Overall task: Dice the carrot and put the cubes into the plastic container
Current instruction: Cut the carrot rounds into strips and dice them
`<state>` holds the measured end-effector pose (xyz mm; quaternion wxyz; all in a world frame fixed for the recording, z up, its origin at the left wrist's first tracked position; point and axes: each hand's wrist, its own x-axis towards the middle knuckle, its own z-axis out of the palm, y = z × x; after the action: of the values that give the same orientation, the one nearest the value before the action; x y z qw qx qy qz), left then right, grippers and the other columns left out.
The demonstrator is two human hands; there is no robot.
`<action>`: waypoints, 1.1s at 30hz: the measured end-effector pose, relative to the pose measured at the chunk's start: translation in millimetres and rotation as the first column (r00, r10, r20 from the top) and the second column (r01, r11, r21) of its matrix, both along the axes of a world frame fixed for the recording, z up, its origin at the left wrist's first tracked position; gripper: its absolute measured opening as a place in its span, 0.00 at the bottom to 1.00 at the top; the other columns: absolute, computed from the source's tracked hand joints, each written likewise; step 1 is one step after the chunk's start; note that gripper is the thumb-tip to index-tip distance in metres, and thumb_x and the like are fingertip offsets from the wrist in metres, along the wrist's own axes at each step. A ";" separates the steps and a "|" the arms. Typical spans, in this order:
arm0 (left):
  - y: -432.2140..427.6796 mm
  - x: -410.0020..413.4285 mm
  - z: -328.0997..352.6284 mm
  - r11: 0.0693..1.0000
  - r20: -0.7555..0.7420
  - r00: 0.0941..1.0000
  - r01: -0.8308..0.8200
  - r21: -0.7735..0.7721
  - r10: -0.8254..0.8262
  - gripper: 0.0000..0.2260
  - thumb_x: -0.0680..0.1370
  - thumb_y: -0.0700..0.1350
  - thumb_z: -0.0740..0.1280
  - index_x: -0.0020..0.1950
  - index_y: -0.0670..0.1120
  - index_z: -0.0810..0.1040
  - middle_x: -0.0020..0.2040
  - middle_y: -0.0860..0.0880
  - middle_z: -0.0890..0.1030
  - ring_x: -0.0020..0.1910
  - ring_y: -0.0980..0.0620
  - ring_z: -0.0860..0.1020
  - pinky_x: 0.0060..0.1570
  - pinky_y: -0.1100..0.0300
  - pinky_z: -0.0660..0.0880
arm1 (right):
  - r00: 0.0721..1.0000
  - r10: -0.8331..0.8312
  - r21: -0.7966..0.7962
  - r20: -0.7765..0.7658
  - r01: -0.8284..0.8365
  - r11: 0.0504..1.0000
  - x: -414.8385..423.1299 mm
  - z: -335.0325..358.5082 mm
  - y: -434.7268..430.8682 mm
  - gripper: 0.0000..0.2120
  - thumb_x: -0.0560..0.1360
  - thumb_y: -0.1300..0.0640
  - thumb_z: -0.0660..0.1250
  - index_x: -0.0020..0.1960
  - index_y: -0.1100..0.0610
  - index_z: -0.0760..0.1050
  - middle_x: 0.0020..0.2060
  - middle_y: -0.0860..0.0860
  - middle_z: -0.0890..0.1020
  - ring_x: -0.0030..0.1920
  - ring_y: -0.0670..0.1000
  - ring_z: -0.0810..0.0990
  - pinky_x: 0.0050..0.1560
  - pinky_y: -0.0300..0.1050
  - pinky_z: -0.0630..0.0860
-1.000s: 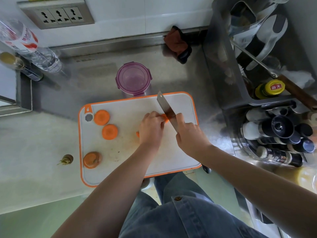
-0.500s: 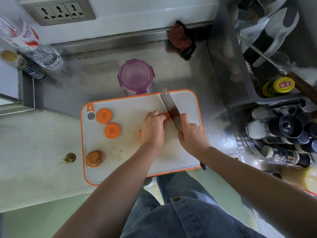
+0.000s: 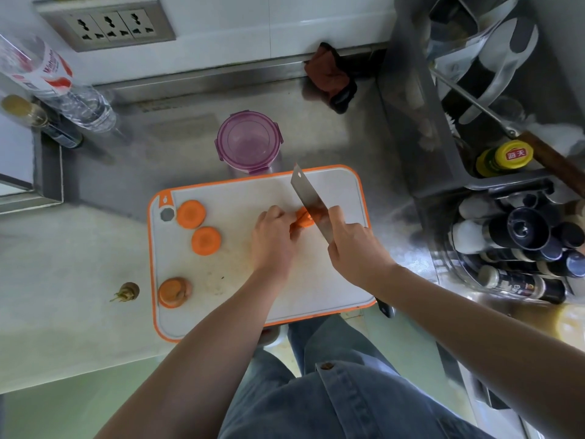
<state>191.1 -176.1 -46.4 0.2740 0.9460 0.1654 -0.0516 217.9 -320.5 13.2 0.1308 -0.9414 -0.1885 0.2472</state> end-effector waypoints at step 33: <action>2.8 1.3 1.6 0.995 0.000 0.997 0.076 0.064 -0.076 0.09 0.77 0.42 0.67 0.56 0.47 0.82 0.47 0.47 0.77 0.50 0.46 0.74 0.47 0.54 0.75 | 0.999 -0.039 0.058 -0.007 0.039 0.998 -2.0 -17.6 -9.6 0.12 0.77 0.65 0.55 0.59 0.59 0.59 0.27 0.49 0.66 0.28 0.52 0.67 0.26 0.44 0.57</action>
<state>192.5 -173.3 -44.8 0.2418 0.9600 0.1303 -0.0555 215.9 -330.0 -4.4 0.1633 -0.9400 -0.1770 0.2418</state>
